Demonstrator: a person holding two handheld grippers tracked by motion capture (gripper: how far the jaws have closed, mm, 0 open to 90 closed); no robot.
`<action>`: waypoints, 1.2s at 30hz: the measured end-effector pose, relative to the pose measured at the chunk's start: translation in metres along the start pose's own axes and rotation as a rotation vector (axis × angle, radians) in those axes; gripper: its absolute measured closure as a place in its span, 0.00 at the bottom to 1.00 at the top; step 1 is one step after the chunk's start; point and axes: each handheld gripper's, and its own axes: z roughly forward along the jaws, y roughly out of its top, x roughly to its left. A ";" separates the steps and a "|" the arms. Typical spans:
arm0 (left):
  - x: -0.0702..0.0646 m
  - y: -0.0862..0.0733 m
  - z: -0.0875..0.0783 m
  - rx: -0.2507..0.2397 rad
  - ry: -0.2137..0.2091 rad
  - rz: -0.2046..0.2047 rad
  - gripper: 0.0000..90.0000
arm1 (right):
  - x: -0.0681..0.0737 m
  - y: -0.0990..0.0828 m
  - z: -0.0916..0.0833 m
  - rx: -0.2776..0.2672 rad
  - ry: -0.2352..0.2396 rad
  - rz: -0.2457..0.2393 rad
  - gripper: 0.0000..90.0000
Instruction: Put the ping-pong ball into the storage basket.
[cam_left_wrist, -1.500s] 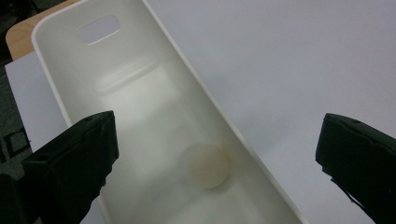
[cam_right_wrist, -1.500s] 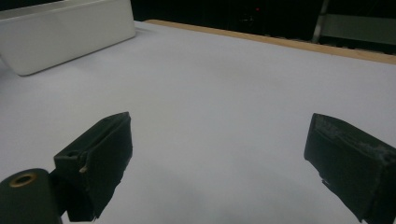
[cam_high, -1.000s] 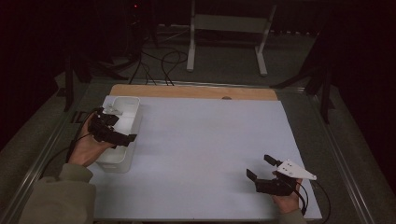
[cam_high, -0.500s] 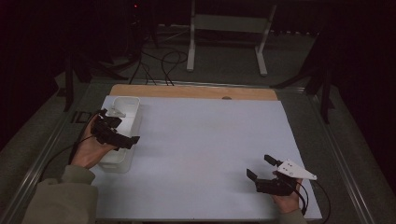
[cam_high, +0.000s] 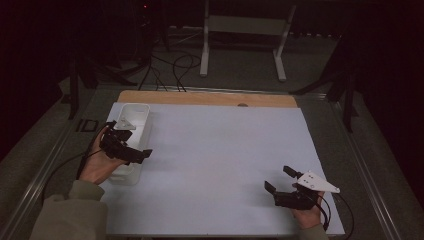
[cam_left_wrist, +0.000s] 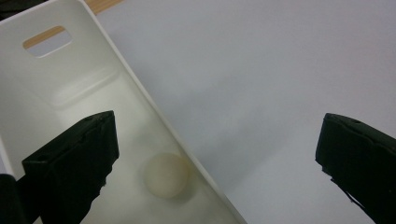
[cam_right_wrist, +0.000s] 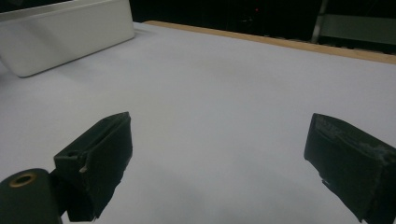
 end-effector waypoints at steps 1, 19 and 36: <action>0.000 -0.001 0.000 -0.004 0.001 0.001 0.00 | 0.000 0.000 0.000 0.000 0.000 -0.001 0.08; -0.010 -0.030 -0.010 -0.114 -0.008 -0.028 0.00 | 0.001 0.000 0.000 -0.001 -0.001 0.000 0.08; -0.024 -0.062 -0.014 -0.182 -0.014 -0.051 0.01 | 0.001 0.000 -0.001 -0.004 -0.002 -0.001 0.08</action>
